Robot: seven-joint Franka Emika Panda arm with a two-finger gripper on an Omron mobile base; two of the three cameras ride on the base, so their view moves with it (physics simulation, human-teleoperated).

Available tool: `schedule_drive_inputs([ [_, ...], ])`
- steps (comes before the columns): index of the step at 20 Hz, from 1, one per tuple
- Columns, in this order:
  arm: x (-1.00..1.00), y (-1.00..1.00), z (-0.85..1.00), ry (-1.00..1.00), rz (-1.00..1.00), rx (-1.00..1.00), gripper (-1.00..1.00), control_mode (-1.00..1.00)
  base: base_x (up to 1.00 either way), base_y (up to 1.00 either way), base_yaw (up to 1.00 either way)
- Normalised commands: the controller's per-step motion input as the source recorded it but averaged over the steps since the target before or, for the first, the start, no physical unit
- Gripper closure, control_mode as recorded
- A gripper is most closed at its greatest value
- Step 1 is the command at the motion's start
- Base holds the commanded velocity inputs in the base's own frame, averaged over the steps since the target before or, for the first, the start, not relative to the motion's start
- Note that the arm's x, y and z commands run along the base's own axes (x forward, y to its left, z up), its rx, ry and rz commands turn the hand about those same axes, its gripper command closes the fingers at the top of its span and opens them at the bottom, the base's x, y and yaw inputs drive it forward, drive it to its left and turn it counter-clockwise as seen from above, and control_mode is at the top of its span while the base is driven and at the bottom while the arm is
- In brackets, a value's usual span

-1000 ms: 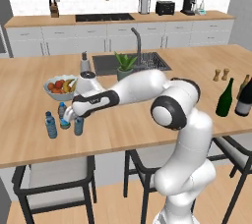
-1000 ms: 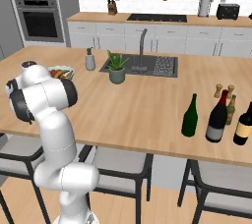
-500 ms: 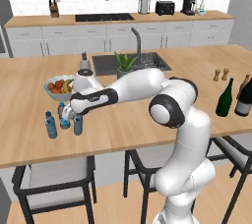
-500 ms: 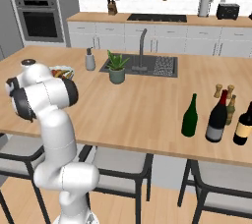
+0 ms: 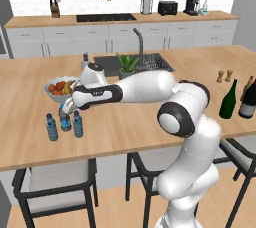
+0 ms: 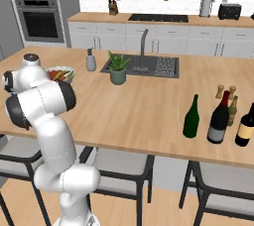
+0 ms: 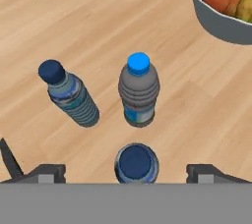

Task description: Move the plastic bottles in the middle to the plastics group, and the glass bottles in the middle to the glass group.

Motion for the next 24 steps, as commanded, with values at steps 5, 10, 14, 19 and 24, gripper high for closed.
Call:
schedule_drive_inputs([
  [5,-0.29,-0.67,0.47,0.02,-0.07,0.01,-1.0,-1.0,0.0,0.0,0.0],
  [10,-0.37,-0.94,0.15,0.01,-0.07,-0.03,-1.0,-1.0,0.0,0.0,0.0],
  [14,-0.32,-1.0,0.01,0.02,-0.07,-0.06,-1.0,-1.0,0.0,0.0,0.0],
  [19,-0.45,-0.96,0.03,0.04,-0.14,-0.06,-1.0,-1.0,0.0,0.0,0.0],
  [24,-0.57,-0.76,0.12,0.12,-0.19,-0.14,-1.0,-1.0,0.0,0.0,0.0],
])
